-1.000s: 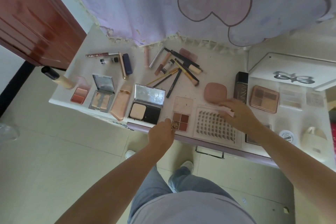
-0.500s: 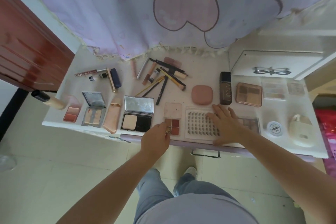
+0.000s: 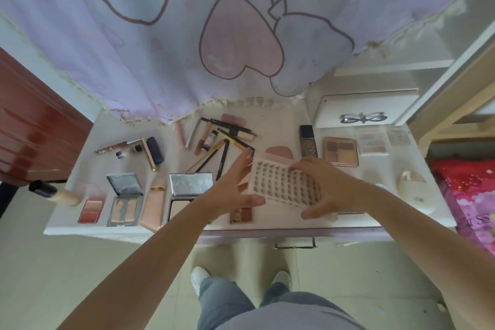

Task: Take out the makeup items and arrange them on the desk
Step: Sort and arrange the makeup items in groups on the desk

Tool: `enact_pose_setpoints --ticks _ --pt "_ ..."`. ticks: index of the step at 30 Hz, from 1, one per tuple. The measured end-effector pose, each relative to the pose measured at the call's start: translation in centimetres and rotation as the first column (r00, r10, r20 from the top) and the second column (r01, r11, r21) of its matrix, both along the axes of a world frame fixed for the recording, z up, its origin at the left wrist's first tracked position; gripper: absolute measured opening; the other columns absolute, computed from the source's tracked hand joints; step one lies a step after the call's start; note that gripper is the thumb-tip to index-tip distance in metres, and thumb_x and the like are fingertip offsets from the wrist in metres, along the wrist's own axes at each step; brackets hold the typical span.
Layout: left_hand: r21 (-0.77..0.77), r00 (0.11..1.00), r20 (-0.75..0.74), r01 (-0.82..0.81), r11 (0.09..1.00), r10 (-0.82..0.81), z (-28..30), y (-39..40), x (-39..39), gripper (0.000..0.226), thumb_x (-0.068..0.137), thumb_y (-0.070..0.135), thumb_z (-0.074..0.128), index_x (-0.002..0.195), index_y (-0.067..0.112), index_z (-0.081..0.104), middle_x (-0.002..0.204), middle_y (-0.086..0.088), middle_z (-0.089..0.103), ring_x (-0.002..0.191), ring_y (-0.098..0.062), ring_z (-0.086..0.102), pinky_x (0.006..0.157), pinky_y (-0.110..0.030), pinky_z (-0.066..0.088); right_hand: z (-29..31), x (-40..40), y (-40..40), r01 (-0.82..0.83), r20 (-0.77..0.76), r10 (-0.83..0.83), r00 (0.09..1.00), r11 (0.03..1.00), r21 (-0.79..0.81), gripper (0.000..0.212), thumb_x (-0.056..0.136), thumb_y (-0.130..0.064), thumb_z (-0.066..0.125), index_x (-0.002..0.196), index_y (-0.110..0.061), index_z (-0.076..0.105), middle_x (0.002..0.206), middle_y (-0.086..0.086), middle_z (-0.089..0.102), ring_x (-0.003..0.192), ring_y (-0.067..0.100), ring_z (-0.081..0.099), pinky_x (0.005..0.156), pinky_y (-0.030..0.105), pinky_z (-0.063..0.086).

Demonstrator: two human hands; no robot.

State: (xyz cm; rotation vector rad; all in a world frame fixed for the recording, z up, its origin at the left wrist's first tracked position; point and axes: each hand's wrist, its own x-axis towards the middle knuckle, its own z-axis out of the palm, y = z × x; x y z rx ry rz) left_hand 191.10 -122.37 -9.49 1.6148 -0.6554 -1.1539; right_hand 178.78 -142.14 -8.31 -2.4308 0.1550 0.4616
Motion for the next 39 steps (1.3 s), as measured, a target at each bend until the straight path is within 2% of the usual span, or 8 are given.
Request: enact_pose_setpoints --ticks 4,7,17,22,25,28,32,39 --pt "-0.183 0.991 -0.079 0.096 0.978 -0.112 3.2 -1.2 0.6 0.112 0.037 0.041 0.087 0.126 0.048 0.019 0.132 0.013 0.04 0.112 0.003 0.053 0.087 -0.019 0.049 3.5 -0.6 0.0 0.043 0.041 -0.045 0.998 0.999 0.03 0.092 0.058 -0.045 0.077 0.134 -0.03 0.029 0.125 -0.008 0.04 0.109 0.006 0.036 0.095 0.024 0.029" --pt "-0.225 0.993 -0.053 0.092 0.97 -0.107 4.4 -2.1 0.6 0.102 0.043 0.023 0.077 0.129 0.04 0.024 0.128 -0.002 0.042 0.103 0.0 0.059 0.079 -0.017 0.05 5.0 -1.1 -0.3 0.079 0.048 -0.081 0.996 0.996 0.039 0.095 0.052 -0.05 0.073 0.134 -0.032 0.028 0.122 -0.015 0.038 0.108 0.003 0.035 0.094 0.022 0.027" --pt "-0.171 1.0 -0.009 0.006 0.985 -0.008 5.3 -1.7 0.2 0.115 0.039 0.025 0.074 0.141 0.017 0.019 0.122 0.004 0.049 0.105 -0.001 0.058 0.078 -0.014 0.05 5.3 -0.6 -0.5 0.107 -0.055 -0.098 0.994 0.977 0.183 0.088 0.044 -0.052 0.065 0.125 -0.044 0.029 0.108 -0.032 0.034 0.109 0.001 0.037 0.093 0.02 0.03" --pt "-0.135 0.998 -0.024 -0.06 0.989 0.058 4.7 -1.3 0.9 0.11 0.047 0.018 0.075 0.142 0.015 0.02 0.128 -0.002 0.047 0.11 -0.009 0.054 0.089 -0.024 0.051 4.3 0.7 -0.7 0.049 -0.07 -0.031 0.997 0.965 0.26 0.08 0.044 -0.061 0.059 0.117 -0.047 0.029 0.114 -0.02 0.044 0.102 -0.004 0.046 0.087 0.015 0.041" --pt "-0.11 0.981 -0.188 -0.077 0.991 0.055 3.6 -0.8 1.6 0.098 0.061 0.002 0.073 0.142 0.017 0.021 0.113 -0.002 0.058 0.098 -0.014 0.062 0.086 -0.03 0.054 3.9 1.7 -1.2 0.064 -0.161 0.009 0.987 0.895 0.442 0.075 0.051 -0.057 0.057 0.12 -0.042 0.032 0.123 -0.011 0.049 0.11 0.006 0.053 0.087 0.021 0.049" --pt "-0.105 0.914 -0.405 -0.077 0.991 0.028 1.6 0.3 1.4 0.074 0.073 -0.004 0.06 0.137 0.019 0.031 0.099 -0.007 0.066 0.095 -0.021 0.065 0.083 -0.037 0.055 2.2 2.3 -1.8 0.135 -0.292 0.031 0.956 0.837 0.531 0.059 0.07 -0.038 0.058 0.126 -0.027 0.042 0.105 -0.015 0.065 0.095 -0.001 0.062 0.073 0.012 0.051" --pt "-0.042 0.856 -0.513 -0.101 0.994 0.065 -1.8 2.0 -0.5 0.068 0.077 -0.009 0.057 0.136 0.014 0.032 0.101 -0.008 0.065 0.094 -0.022 0.065 0.082 -0.036 0.056 -0.9 2.6 -3.3 0.432 -0.471 -0.152 0.869 0.697 0.572 0.034 0.091 -0.019 0.041 0.121 -0.006 0.049 0.103 0.01 0.065 0.094 0.024 0.063 0.084 0.036 0.053" --pt "0.009 0.766 -0.629 -0.164 0.986 0.133 -5.6 4.8 -4.0 0.059 0.077 -0.015 0.05 0.124 0.02 0.043 0.101 -0.009 0.058 0.09 -0.019 0.066 0.075 -0.03 0.058 -4.1 2.3 -4.0 0.674 -0.345 -0.579 0.739 0.626 0.392 0.029 0.091 -0.012 0.049 0.115 0.003 0.053 0.08 0.008 0.063 0.047 0.011 0.064 0.046 0.019 0.054"
